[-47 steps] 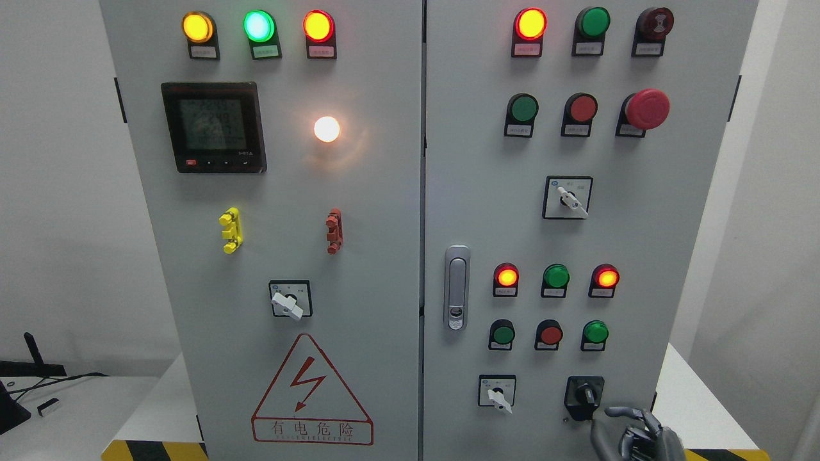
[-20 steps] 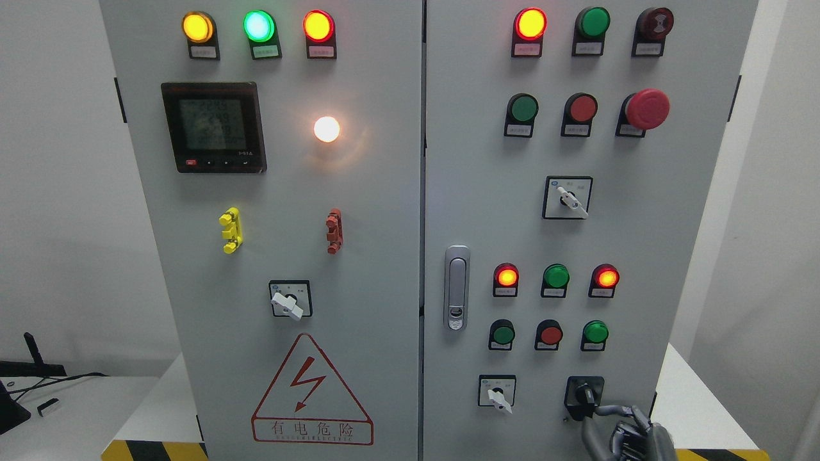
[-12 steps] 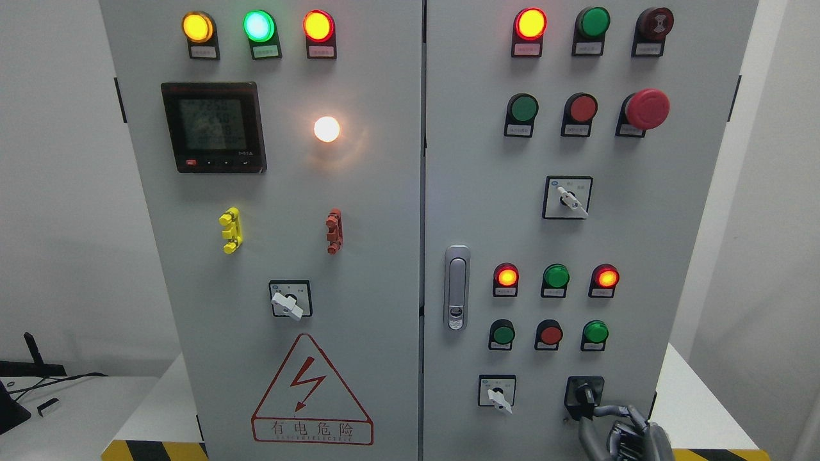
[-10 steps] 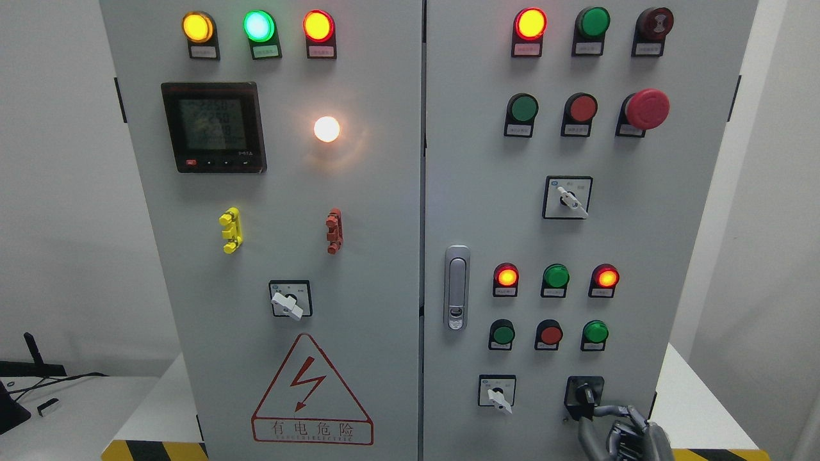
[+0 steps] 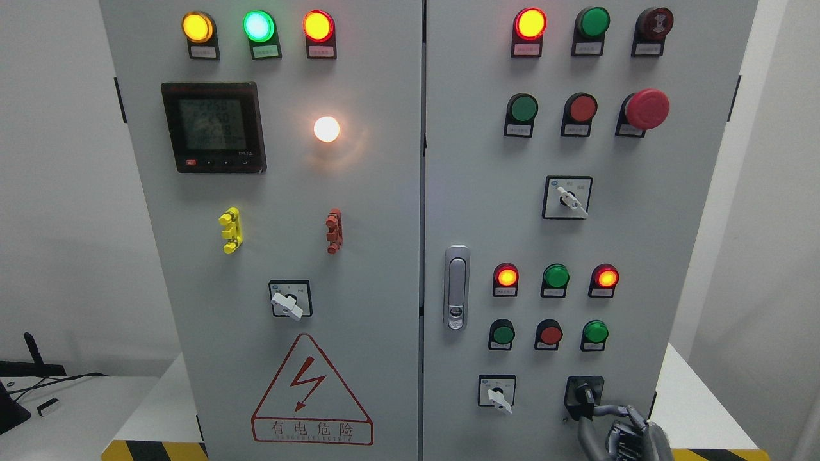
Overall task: Trip black knob to open circuit
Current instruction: 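Close the right hand's fingers around the black rotary knob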
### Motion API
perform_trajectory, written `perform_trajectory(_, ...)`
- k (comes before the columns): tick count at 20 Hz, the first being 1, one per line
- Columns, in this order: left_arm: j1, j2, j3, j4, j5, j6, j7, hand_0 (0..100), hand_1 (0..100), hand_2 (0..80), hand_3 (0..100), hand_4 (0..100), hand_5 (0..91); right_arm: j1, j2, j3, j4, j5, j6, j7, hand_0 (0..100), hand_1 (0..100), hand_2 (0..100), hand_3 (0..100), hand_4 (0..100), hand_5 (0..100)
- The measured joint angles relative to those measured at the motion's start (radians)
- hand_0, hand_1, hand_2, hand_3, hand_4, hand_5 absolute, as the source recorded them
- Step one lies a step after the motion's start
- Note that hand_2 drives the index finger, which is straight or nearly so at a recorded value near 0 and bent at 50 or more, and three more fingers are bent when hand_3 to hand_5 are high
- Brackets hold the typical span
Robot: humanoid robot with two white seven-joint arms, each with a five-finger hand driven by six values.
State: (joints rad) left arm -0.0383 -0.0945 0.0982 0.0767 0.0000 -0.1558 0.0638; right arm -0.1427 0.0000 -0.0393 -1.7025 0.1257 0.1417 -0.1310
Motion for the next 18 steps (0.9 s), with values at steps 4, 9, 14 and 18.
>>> perform_trajectory(4, 0.0, 0.0, 0.0, 0.0, 0.0, 0.0, 0.0, 12, 39, 0.0, 0, 0, 0.0, 0.0, 0.0, 0.001, 0.0, 0.0, -0.001, 0.0, 42, 75, 46, 100, 100, 100)
perform_trajectory(9, 0.0, 0.0, 0.0, 0.0, 0.0, 0.0, 0.0, 12, 39, 0.0, 0, 0, 0.0, 0.0, 0.0, 0.002, -0.001, 0.001, -0.001, 0.001, 43, 75, 47, 100, 100, 100)
perform_trajectory(14, 0.0, 0.0, 0.0, 0.0, 0.0, 0.0, 0.0, 12, 39, 0.0, 0, 0, 0.0, 0.0, 0.0, 0.014, -0.001, 0.002, -0.001, 0.002, 43, 75, 47, 100, 100, 100)
perform_trajectory(18, 0.0, 0.0, 0.0, 0.0, 0.0, 0.0, 0.0, 12, 39, 0.0, 0, 0, 0.0, 0.0, 0.0, 0.021, -0.001, 0.003, -0.002, 0.002, 43, 75, 48, 100, 100, 100)
